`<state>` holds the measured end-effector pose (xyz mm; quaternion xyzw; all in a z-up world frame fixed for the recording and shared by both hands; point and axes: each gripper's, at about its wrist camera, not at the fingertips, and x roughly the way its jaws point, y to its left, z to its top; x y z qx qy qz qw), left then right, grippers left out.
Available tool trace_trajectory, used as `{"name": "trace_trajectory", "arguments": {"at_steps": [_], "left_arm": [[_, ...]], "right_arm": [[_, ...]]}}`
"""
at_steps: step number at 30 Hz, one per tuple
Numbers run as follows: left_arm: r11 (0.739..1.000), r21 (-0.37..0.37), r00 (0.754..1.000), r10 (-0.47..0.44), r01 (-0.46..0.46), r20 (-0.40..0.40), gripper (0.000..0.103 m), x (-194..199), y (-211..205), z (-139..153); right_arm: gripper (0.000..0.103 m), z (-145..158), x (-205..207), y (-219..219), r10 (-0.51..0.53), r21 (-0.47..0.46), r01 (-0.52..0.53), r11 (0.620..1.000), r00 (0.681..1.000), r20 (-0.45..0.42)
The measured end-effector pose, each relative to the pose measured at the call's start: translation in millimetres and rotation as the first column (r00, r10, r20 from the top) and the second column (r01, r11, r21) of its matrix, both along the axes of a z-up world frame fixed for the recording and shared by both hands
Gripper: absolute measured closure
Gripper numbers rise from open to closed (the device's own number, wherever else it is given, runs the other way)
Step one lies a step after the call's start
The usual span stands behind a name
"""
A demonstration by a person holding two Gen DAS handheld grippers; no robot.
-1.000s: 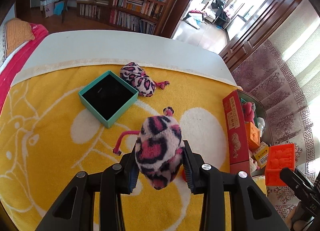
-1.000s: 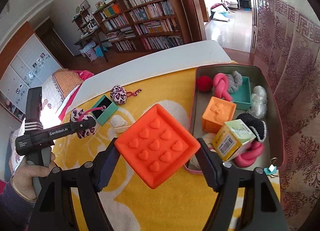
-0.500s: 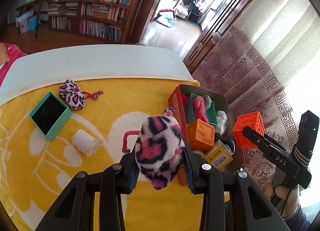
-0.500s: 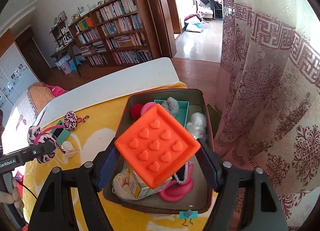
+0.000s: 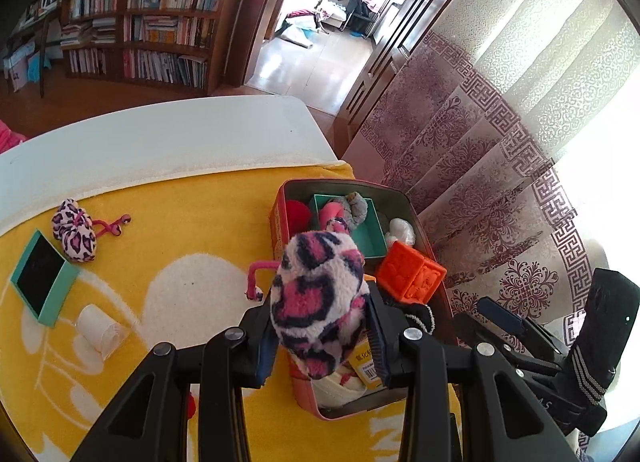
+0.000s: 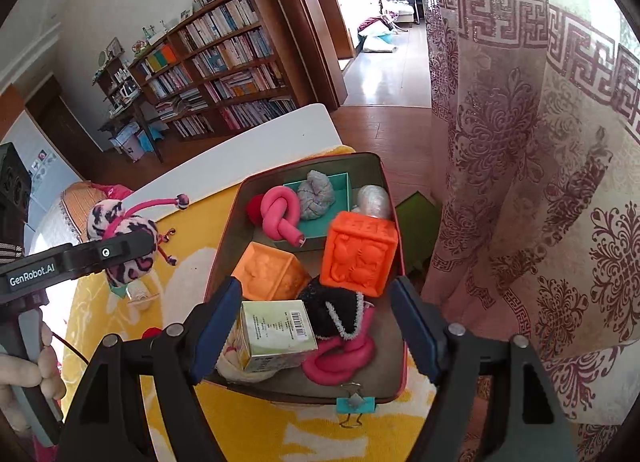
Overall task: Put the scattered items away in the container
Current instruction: 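Carry the orange heart block and leopard plush over the red tin with both grippers, then open both grippers to drop the block and plush into the tin, withdraw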
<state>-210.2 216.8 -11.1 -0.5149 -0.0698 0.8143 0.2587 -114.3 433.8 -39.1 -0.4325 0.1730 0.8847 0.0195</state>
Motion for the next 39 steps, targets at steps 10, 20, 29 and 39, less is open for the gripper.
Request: {"name": "trace_trajectory", "arguments": {"at_steps": [10,20,29,39], "left_arm": [[0.996,-0.010,0.996,-0.087,0.086,-0.017,0.017,-41.2,77.8,-4.5],[0.999,-0.003,0.999,-0.040,0.040,0.017,0.008,-32.3,43.5,-15.4],[0.992,-0.069,0.994,0.106,-0.106,0.007,0.008,-15.6,-50.1,-20.6],[0.946,-0.127,0.950,0.308,-0.299,0.054,0.008,2.5,-190.4,-41.2]], "right_arm": [[0.023,4.9,26.8,15.4,-0.057,-0.040,0.057,0.998,0.998,0.004],[0.023,2.3,22.3,-6.1,-0.012,-0.054,0.013,0.998,1.000,0.008],[0.023,-0.9,3.3,-66.8,0.124,-0.062,-0.123,0.990,0.992,0.014],[0.023,-3.5,-21.6,-150.0,0.272,-0.059,-0.271,0.961,0.962,0.023]]}}
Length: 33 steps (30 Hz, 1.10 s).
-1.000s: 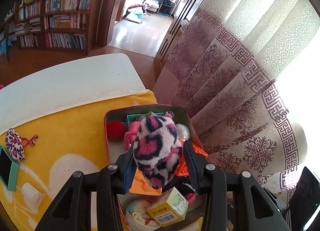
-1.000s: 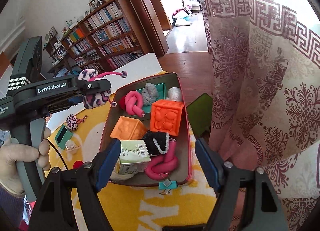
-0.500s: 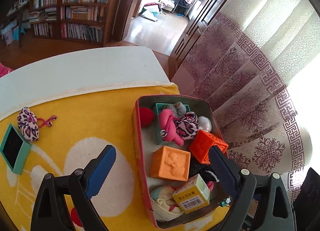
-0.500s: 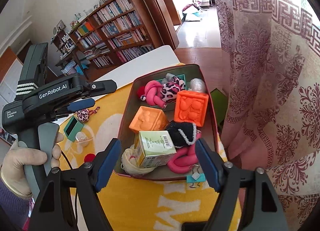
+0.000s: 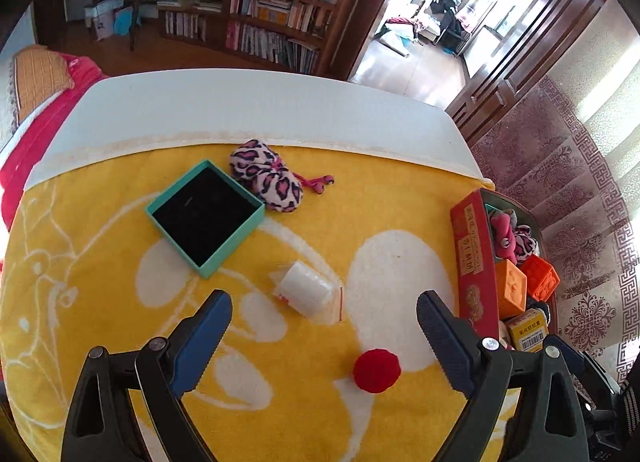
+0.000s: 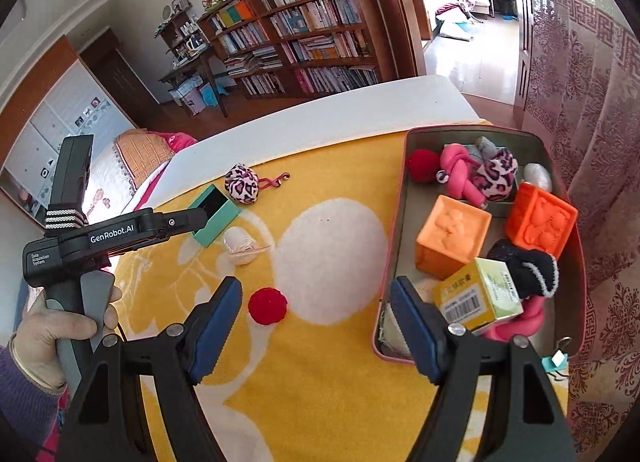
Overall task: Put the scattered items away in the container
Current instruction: 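Open both grippers to drop the block and plush into the tin, withdraw, then grasp the teal square box by its rim with the left gripper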
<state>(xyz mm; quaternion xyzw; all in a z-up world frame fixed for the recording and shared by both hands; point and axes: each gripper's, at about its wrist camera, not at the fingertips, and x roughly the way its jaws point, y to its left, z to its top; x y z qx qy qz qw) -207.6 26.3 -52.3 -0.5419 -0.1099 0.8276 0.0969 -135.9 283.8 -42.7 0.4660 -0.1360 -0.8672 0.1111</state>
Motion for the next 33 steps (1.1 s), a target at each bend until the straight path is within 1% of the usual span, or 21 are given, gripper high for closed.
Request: {"name": "trace_trajectory", "arguments": {"at_steps": [3,7,11,14,17,19,22,25,31,33], "left_arm": [[0.999,-0.002,0.999,0.032,-0.032,0.010,0.008,5.2,-30.1,-5.9],[0.998,-0.002,0.998,0.057,-0.057,0.023,0.008,4.7,-56.7,-14.6],[0.998,0.001,0.997,0.062,-0.062,0.043,0.008,1.6,-77.0,-24.7],[0.999,0.004,0.998,0.042,-0.042,0.057,0.008,-4.5,-87.3,-33.7],[1.000,0.007,0.999,-0.017,0.017,0.048,0.008,-14.8,-88.6,-39.9],[0.997,-0.016,0.996,-0.073,0.074,0.042,0.007,-23.5,-86.2,-44.3],[0.986,-0.055,0.987,-0.156,0.158,0.029,0.002,-38.8,-81.3,-51.6],[0.972,-0.077,0.975,-0.223,0.224,0.026,0.001,-53.4,-79.3,-59.1],[0.948,-0.060,0.950,-0.309,0.311,0.041,0.001,-81.3,-75.9,-73.3],[0.942,-0.029,0.941,-0.331,0.333,0.071,0.001,-88.5,-73.2,-82.6]], "right_arm": [[0.023,-4.4,-5.6,-21.9,0.034,0.006,-0.034,0.999,0.999,0.011],[0.023,-11.2,-15.1,-50.5,0.070,0.023,-0.070,0.997,0.997,0.031],[0.023,-17.2,-25.6,-74.3,0.090,0.028,-0.091,0.995,0.995,0.052],[0.023,-19.7,-29.4,-88.7,0.099,0.036,-0.102,0.994,0.993,0.059],[0.023,-24.0,-30.7,-98.8,0.099,0.037,-0.102,0.994,0.992,0.074],[0.023,-27.3,-31.2,-103.1,0.089,0.038,-0.093,0.995,0.992,0.087],[0.023,-30.2,-32.0,-104.8,0.067,0.045,-0.072,0.996,0.993,0.102],[0.023,-33.3,-33.7,-105.7,0.040,0.051,-0.047,0.998,0.993,0.113],[0.023,-40.7,-39.1,-107.6,0.001,0.061,-0.009,0.998,0.991,0.134],[0.023,-42.6,-41.4,-109.1,-0.006,0.066,-0.003,0.998,0.990,0.138]]}}
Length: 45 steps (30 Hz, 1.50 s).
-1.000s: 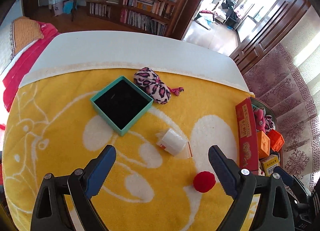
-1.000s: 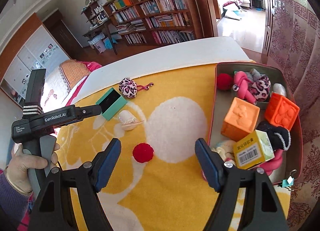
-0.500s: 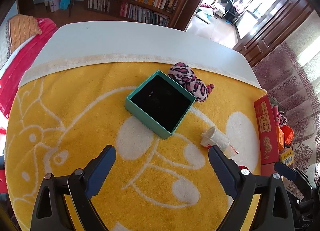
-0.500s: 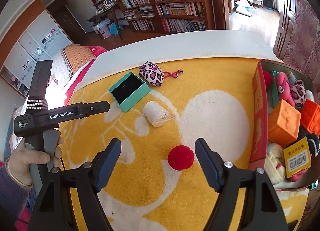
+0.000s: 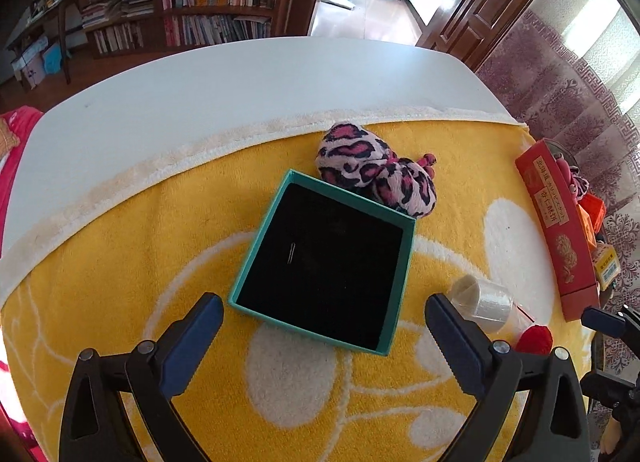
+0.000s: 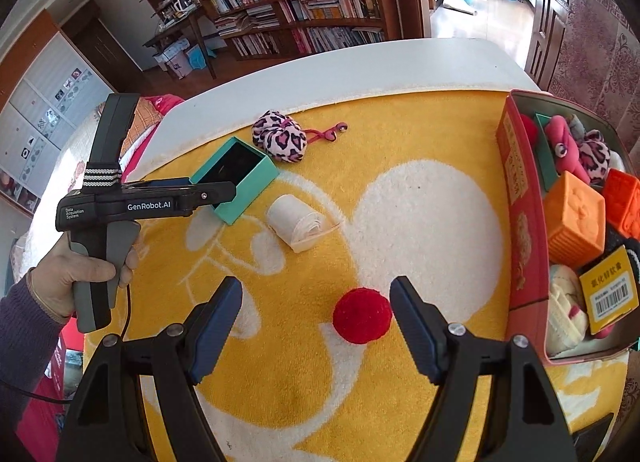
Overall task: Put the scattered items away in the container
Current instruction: 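Grasp the teal square box by its rim with the left gripper, then lift the teal box with the left gripper while the right grasps the white tape roll, then carry the tape roll into the tin and release it while the left carries the teal box over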
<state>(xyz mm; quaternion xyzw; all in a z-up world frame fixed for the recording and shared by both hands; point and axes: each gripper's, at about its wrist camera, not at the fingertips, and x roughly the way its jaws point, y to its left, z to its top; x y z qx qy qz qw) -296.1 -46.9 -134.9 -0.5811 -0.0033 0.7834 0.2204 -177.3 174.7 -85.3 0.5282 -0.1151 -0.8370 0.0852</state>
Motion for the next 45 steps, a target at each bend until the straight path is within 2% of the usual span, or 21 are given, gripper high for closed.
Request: {"name": "trace_trajectory", "arguments": {"at_steps": [2,5,6,12,17,26,30,31,34,45], "left_arm": [[1.000,0.000,1.000,-0.011,0.011,0.018,0.001,-4.3,2.9,-7.3],[0.999,0.001,0.999,-0.033,0.033,-0.002,0.001,-6.4,6.8,-11.2],[0.999,0.003,0.999,-0.033,0.033,-0.008,0.011,-7.1,6.5,-12.6],[1.000,-0.027,0.998,-0.005,0.003,-0.062,0.013,-4.8,2.0,-2.6],[0.998,0.029,0.996,0.056,-0.054,-0.074,0.013,4.0,-17.6,12.3],[0.985,0.099,0.986,0.149,-0.142,-0.072,0.015,29.9,-46.5,34.1],[0.983,0.092,0.984,0.166,-0.161,-0.058,0.016,43.3,-51.0,32.3],[0.982,0.090,0.984,0.169,-0.164,-0.054,0.016,45.7,-50.8,31.2],[0.981,0.085,0.982,0.181,-0.176,-0.047,0.016,53.0,-48.0,29.1],[0.975,0.085,0.977,0.209,-0.204,-0.045,0.016,80.7,-31.0,38.6]], "right_arm": [[0.023,-1.6,-2.2,-2.1,-0.002,0.005,0.002,1.000,1.000,0.003],[0.023,-3.8,-6.6,-6.0,-0.004,0.013,0.004,1.000,1.000,0.008],[0.023,-4.6,-8.1,-7.3,-0.004,0.014,0.004,1.000,1.000,0.010],[0.023,-7.2,-20.0,-17.0,0.017,0.038,-0.017,0.999,1.000,0.006],[0.023,-11.2,-39.2,-27.2,0.059,0.057,-0.059,0.997,0.998,-0.006],[0.023,-37.4,-74.5,-48.2,0.147,0.118,-0.149,0.982,0.989,0.027],[0.023,-50.8,-82.7,-57.0,0.188,0.132,-0.194,0.972,0.981,0.056],[0.024,-53.0,-83.1,-58.8,0.196,0.141,-0.203,0.969,0.979,0.063],[0.051,-57.6,-82.2,-60.6,0.206,0.153,-0.218,0.964,0.975,0.088],[0.051,-11.7,-50.9,-27.0,0.150,0.065,-0.149,0.987,0.989,-0.005]]}}
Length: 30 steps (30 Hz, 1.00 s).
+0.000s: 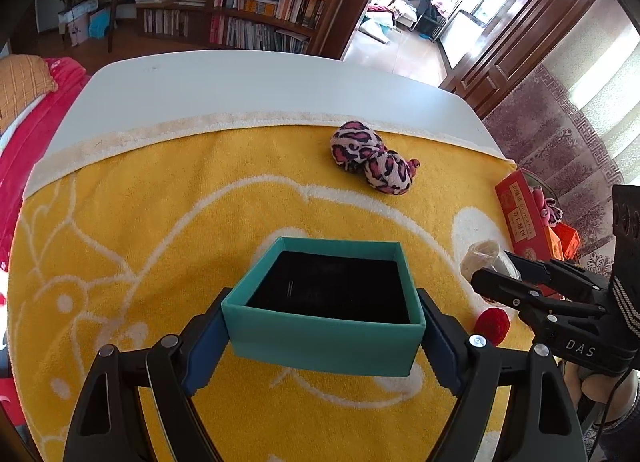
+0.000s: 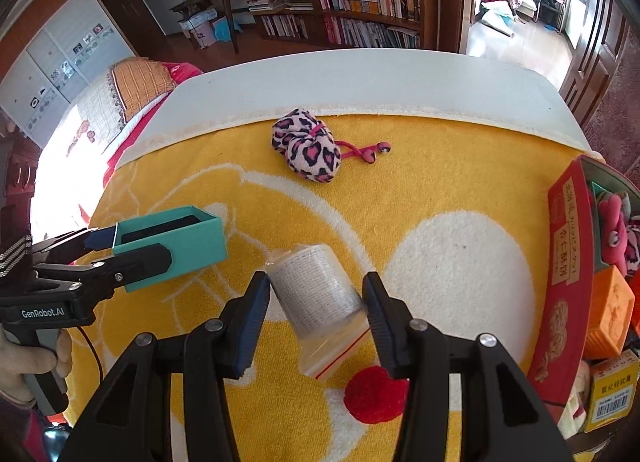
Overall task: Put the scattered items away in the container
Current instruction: 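Carry the tape roll into the tin and release it while the left carries the teal box over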
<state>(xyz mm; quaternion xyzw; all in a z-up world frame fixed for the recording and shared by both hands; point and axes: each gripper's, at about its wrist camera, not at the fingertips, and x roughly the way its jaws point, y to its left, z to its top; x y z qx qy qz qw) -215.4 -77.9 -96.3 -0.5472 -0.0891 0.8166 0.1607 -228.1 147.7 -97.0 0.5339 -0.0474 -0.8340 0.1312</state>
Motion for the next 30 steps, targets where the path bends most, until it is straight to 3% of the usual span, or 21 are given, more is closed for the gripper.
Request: {"name": "trace_trajectory", "arguments": {"at_steps": [9,20,26,30], "left_arm": [[1.000,0.023,0.999,-0.005,0.006,-0.034,0.016,18.0,26.2,29.8],[0.993,0.048,0.990,-0.106,0.110,-0.089,0.016,26.8,109.8,63.9],[0.983,0.057,0.979,-0.166,0.174,-0.122,0.016,24.4,163.2,82.5],[0.974,0.061,0.968,-0.207,0.217,-0.145,0.016,21.4,201.1,93.1]], "right_arm": [[0.051,30.9,38.3,60.1,-0.102,-0.047,0.100,0.994,0.994,-0.046],[0.051,55.4,81.7,158.7,-0.273,-0.046,0.269,0.962,0.958,-0.092],[0.051,65.0,81.7,214.1,-0.377,-0.057,0.372,0.926,0.916,-0.141],[0.050,48.5,66.0,235.3,-0.357,-0.042,0.354,0.934,0.927,-0.119]]}}
